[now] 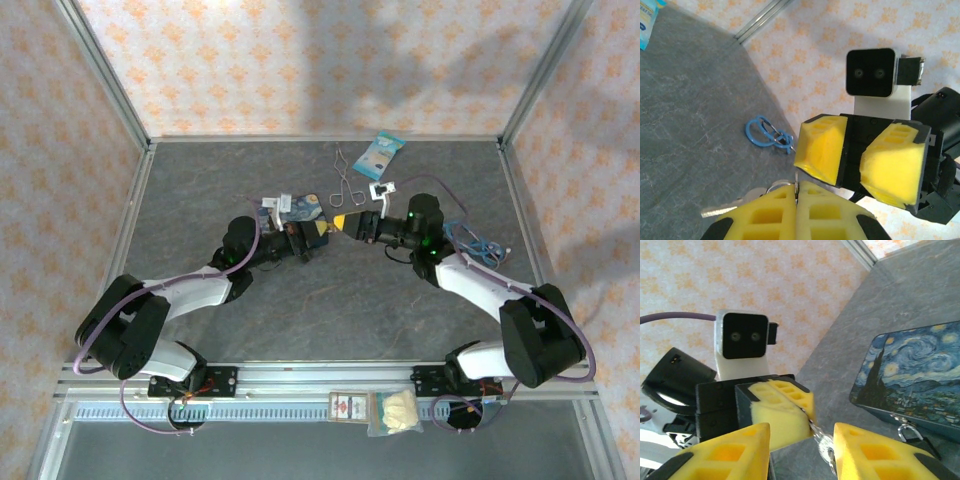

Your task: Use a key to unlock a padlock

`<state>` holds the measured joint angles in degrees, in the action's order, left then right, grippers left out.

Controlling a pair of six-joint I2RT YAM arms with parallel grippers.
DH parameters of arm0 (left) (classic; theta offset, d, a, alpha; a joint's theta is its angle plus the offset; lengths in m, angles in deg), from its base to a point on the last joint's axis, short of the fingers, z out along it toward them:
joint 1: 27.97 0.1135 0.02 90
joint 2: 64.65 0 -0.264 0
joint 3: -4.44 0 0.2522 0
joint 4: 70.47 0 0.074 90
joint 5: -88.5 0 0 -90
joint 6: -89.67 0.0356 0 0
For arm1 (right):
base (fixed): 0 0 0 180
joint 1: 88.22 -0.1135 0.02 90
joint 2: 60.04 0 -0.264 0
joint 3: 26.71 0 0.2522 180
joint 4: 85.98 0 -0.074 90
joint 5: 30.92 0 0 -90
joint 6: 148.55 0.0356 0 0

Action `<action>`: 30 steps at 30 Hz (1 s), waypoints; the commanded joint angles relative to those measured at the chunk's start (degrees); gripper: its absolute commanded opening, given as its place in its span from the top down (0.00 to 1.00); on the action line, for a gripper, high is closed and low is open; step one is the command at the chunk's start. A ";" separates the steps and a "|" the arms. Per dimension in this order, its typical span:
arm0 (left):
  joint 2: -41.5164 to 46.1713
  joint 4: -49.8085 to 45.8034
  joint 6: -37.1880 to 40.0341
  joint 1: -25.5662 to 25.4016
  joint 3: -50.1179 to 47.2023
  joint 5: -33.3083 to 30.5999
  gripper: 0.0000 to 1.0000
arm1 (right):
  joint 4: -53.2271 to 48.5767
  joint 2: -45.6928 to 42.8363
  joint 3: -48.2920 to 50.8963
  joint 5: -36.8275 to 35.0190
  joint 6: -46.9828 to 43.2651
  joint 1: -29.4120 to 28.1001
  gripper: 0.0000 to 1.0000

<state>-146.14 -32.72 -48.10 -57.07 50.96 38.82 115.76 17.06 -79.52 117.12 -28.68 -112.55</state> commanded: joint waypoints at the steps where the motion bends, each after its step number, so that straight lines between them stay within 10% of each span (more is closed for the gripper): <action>1: 1.04 0.28 2.08 0.19 1.96 3.29 1.00 | 4.57 0.62 1.37 3.02 1.31 -0.80 0.63; 21: 0.94 3.18 0.04 0.30 2.23 5.61 1.00 | -3.49 -2.45 1.52 -3.12 -5.05 -1.13 0.52; 30: 0.69 4.77 -0.89 0.29 2.51 5.98 1.00 | 6.59 -0.28 3.43 2.03 2.02 -1.26 0.71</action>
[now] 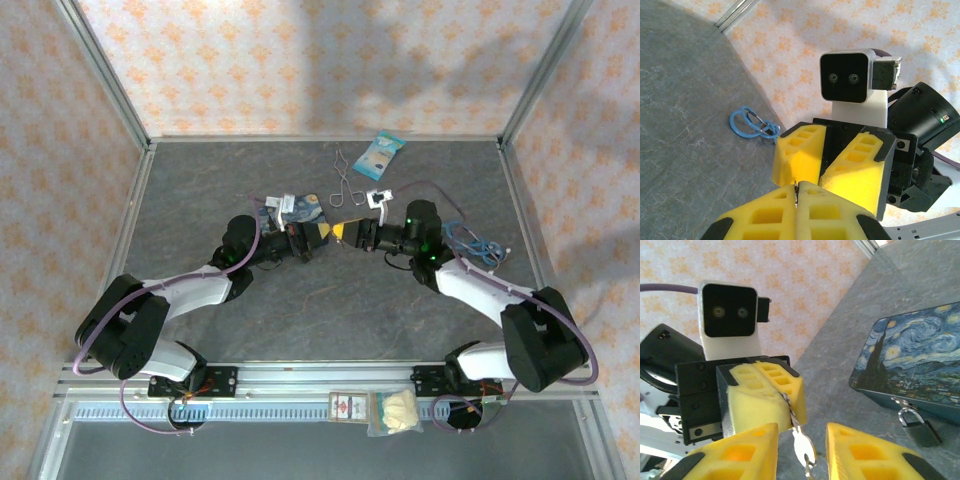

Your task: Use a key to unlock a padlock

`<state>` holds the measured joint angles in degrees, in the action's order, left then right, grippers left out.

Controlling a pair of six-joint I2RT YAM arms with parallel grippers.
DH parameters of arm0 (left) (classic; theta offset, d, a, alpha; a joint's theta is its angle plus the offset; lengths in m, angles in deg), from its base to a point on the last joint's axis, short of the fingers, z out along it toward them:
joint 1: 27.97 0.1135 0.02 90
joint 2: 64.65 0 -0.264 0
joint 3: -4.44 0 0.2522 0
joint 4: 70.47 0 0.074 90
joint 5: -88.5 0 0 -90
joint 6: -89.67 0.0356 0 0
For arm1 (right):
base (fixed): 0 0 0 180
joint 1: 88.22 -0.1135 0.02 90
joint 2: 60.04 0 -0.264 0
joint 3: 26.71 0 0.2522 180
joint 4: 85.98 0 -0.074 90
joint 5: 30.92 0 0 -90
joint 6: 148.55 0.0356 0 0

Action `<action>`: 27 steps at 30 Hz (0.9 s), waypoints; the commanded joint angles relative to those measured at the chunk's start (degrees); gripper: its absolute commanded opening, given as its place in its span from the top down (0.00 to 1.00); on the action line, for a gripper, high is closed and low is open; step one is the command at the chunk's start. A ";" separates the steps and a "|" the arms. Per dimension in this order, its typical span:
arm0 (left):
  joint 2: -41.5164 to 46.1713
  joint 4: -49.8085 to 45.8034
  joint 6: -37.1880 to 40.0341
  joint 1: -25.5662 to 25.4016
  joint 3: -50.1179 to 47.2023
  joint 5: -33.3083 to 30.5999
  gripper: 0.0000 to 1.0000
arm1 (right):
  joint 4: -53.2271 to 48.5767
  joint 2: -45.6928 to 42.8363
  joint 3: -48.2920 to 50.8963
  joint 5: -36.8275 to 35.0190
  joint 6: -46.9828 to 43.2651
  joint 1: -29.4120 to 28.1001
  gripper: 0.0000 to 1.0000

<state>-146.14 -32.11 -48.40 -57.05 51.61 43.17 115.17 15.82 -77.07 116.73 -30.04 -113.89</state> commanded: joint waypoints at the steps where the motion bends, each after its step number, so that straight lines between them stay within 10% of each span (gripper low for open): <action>1: 0.64 4.54 -0.85 0.31 1.84 1.73 1.00 | 8.70 1.37 1.32 2.75 4.25 -0.15 0.71; 21: 0.85 6.50 -3.20 0.43 0.75 -0.71 0.99 | 11.13 1.54 2.72 1.92 5.25 -1.09 1.00; 24: 2.77 3.96 -3.91 1.75 -1.33 -6.54 0.46 | 9.47 1.07 2.89 0.51 4.21 -1.10 1.00; 27: 6.91 -1.14 -4.29 3.79 -6.12 -16.76 0.21 | 6.04 0.45 3.27 -1.76 2.38 -1.07 1.00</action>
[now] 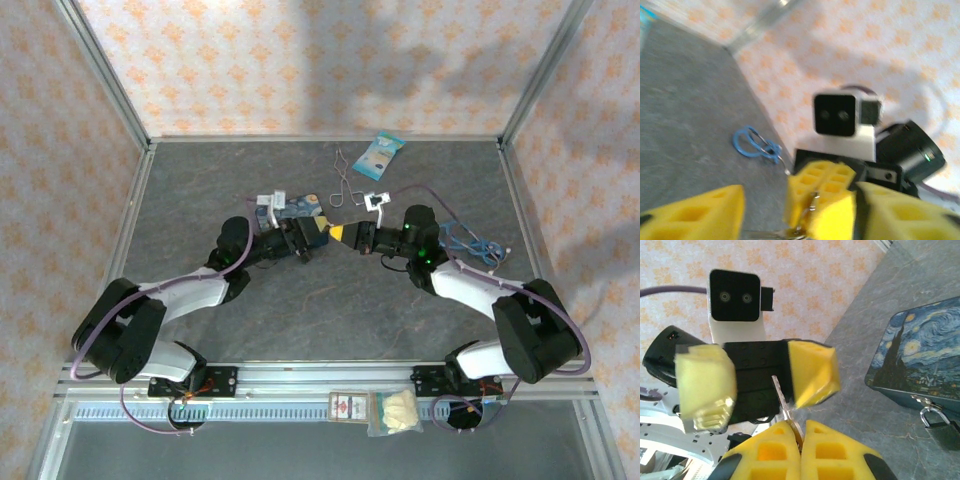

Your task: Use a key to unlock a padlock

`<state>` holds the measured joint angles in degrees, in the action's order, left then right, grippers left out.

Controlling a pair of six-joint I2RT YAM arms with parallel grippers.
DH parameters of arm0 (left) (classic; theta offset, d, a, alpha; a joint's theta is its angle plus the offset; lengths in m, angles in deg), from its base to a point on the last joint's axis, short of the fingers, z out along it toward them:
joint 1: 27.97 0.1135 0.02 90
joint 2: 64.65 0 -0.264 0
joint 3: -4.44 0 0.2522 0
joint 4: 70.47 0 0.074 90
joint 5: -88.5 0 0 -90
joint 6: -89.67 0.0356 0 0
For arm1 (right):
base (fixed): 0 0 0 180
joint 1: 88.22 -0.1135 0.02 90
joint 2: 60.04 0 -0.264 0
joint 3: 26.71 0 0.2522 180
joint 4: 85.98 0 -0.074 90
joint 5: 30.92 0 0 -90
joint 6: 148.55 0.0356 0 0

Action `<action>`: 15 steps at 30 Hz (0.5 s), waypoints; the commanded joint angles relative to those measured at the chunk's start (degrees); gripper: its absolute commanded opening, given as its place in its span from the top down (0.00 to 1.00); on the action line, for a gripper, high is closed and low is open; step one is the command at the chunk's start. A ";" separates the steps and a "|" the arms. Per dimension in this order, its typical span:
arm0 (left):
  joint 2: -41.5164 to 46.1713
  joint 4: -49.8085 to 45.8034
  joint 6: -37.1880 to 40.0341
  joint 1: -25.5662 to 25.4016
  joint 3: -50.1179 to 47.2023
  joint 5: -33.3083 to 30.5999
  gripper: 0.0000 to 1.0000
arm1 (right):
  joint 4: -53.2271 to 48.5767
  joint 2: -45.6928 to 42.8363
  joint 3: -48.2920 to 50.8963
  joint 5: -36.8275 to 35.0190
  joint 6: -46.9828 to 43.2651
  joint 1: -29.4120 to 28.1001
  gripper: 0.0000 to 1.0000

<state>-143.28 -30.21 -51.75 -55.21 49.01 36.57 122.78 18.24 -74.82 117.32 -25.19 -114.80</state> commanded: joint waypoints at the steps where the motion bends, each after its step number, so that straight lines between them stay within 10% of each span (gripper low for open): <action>1: 5.24 -4.17 -0.92 2.48 -5.18 -12.76 0.22 | -2.42 -2.06 1.19 -2.92 -2.85 -0.13 1.00; 15: 5.41 -14.40 -5.49 -9.52 -14.52 -36.50 0.33 | -11.05 -2.64 3.83 -18.44 -2.59 -0.40 1.00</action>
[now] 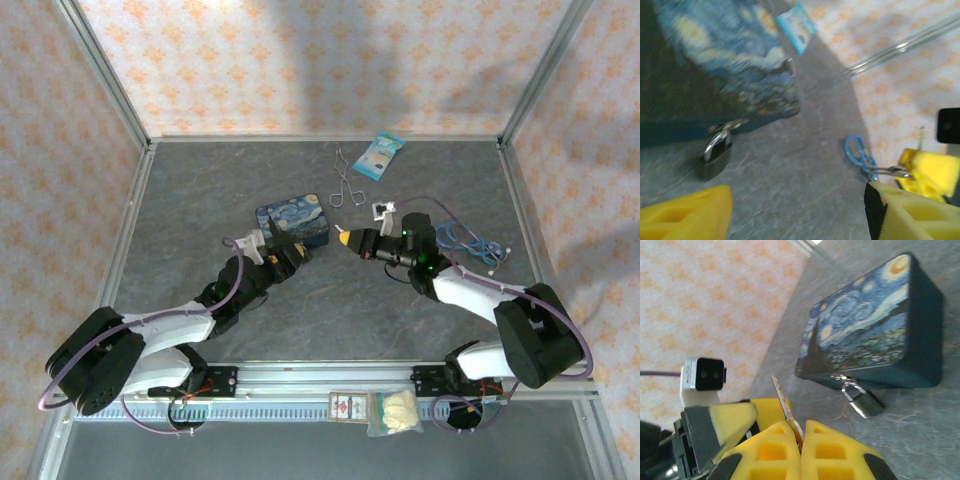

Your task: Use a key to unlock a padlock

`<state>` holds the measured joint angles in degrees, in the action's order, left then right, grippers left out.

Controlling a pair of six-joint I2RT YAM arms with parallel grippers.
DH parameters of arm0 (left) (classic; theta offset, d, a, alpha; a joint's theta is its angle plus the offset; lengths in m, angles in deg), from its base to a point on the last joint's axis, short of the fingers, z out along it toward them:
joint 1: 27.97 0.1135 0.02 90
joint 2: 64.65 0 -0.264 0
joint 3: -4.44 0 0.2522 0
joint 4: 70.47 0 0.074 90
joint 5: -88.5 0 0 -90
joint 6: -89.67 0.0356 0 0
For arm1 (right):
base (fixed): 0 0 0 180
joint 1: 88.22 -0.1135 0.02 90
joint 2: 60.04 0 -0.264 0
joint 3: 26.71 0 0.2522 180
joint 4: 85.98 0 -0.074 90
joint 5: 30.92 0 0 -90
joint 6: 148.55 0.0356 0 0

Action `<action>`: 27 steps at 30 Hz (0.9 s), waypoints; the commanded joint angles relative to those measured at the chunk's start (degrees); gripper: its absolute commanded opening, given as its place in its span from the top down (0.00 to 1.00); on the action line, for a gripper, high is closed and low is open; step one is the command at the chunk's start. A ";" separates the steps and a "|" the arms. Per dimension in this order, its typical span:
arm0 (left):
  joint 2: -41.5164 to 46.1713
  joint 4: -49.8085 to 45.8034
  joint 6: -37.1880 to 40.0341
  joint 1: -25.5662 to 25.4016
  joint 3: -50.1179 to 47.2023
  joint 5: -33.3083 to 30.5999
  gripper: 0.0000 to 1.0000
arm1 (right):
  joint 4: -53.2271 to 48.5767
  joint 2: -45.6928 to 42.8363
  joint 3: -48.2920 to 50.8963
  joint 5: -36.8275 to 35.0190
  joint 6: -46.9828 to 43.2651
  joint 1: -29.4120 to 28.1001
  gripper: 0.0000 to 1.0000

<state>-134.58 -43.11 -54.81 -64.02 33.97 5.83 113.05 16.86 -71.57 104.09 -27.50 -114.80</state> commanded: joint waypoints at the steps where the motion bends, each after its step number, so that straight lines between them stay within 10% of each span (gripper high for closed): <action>1: -5.14 -1.32 -2.44 -1.00 1.30 -5.55 0.33 | -1.60 -1.23 0.70 -5.91 -0.17 -0.40 1.00; 27: -31.14 5.81 -1.34 -3.20 13.65 -12.34 0.47 | 0.67 -3.87 2.21 -8.45 -0.73 -0.55 1.00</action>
<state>-162.32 -40.20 -56.34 -67.04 45.89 -6.49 111.13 13.39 -69.01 96.49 -27.33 -115.07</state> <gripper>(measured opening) 0.529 0.044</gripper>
